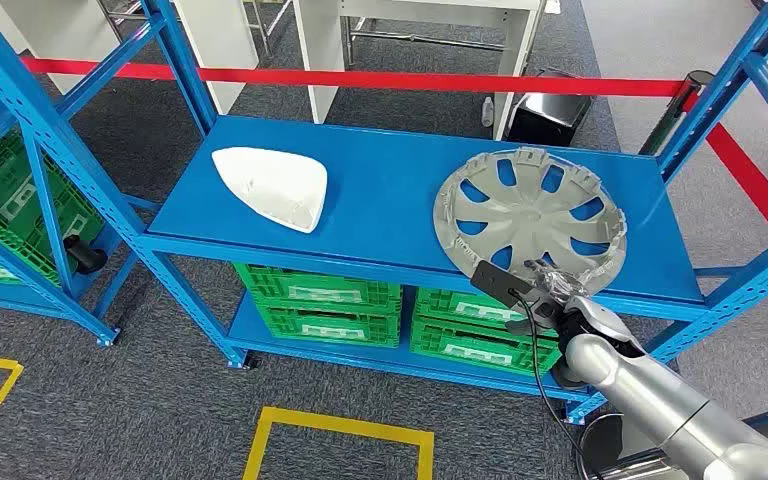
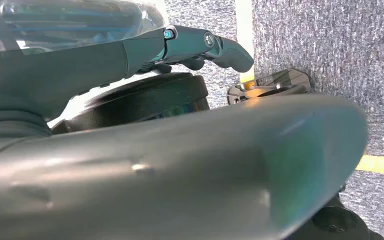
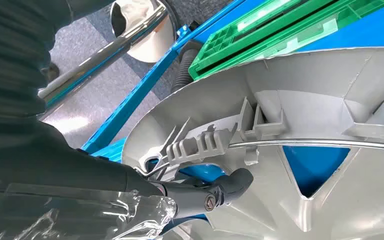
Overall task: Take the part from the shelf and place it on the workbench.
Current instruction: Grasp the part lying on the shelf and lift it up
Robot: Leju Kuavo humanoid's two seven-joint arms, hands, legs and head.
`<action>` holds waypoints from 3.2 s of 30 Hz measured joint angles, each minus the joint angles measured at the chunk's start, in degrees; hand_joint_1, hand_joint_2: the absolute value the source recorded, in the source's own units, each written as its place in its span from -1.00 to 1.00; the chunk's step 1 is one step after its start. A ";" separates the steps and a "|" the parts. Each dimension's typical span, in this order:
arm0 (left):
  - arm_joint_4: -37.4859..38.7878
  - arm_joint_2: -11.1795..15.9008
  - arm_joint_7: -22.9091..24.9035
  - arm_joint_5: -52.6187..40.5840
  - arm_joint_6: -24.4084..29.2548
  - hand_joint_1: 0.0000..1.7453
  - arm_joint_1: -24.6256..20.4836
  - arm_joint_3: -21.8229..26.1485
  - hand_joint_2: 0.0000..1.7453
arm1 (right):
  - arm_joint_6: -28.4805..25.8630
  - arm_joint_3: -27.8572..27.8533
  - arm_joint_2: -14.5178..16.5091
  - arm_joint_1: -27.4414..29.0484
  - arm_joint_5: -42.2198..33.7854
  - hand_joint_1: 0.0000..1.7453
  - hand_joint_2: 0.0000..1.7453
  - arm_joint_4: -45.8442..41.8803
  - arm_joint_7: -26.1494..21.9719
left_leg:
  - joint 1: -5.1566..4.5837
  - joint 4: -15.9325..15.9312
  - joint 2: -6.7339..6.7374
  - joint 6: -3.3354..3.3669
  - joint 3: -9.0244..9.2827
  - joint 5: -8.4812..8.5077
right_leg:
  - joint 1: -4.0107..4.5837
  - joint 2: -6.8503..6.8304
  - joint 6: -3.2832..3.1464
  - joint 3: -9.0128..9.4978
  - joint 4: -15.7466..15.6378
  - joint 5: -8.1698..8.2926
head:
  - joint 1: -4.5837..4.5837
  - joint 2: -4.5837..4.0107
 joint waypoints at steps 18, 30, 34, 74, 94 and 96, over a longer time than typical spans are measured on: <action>0.00 0.00 0.00 -0.04 0.07 -1.00 -0.02 0.00 -1.00 | -0.96 0.78 0.08 -1.81 -1.74 1.00 1.00 1.09 0.00 | 0.00 -0.01 0.03 0.01 0.24 -0.04 | 0.01 0.02 0.01 0.22 -0.02 -0.01 | 0.01 0.00; 0.00 0.00 -0.11 0.10 0.09 -1.00 -0.04 0.01 -1.00 | -1.73 2.18 0.65 -2.79 -2.90 1.00 1.00 1.35 0.00 | 0.01 -0.03 0.02 0.02 0.22 -0.05 | 0.02 0.01 0.08 0.23 -0.03 -0.06 | 0.01 0.00; 0.00 0.01 -0.24 0.29 0.10 -1.00 -0.03 0.02 -1.00 | -2.70 2.54 0.78 -2.87 -3.68 1.00 1.00 1.35 0.00 | 0.01 -0.03 0.02 0.03 0.23 -0.06 | 0.01 0.02 0.08 0.23 -0.03 -0.06 | 0.00 0.00; 0.15 -0.85 -4.40 3.81 2.82 -1.00 1.21 1.25 -1.00 | -29.44 10.89 0.02 -19.91 -23.97 1.00 1.00 -24.01 -6.61 | -0.01 -0.07 0.00 0.03 0.10 -0.07 | 0.00 0.00 0.14 0.05 -0.11 -0.11 | 0.01 0.00; 0.15 -0.85 -5.31 4.13 2.82 -1.00 1.29 1.25 -1.00 | -30.60 10.98 -0.66 -19.51 -29.07 1.00 1.00 -36.25 -15.56 | 0.00 -0.13 0.00 0.04 0.04 -0.08 | 0.00 0.02 0.14 0.04 -0.15 -0.11 | 0.01 0.00; 0.15 -0.85 -5.45 4.11 2.81 -1.00 1.30 1.23 0.00 | -30.49 11.05 -0.50 -19.44 -28.64 1.00 1.00 -37.81 -15.94 | 0.00 -0.13 0.00 0.04 0.03 -0.08 | 0.00 0.00 0.14 0.04 -0.15 -0.11 | 0.01 0.00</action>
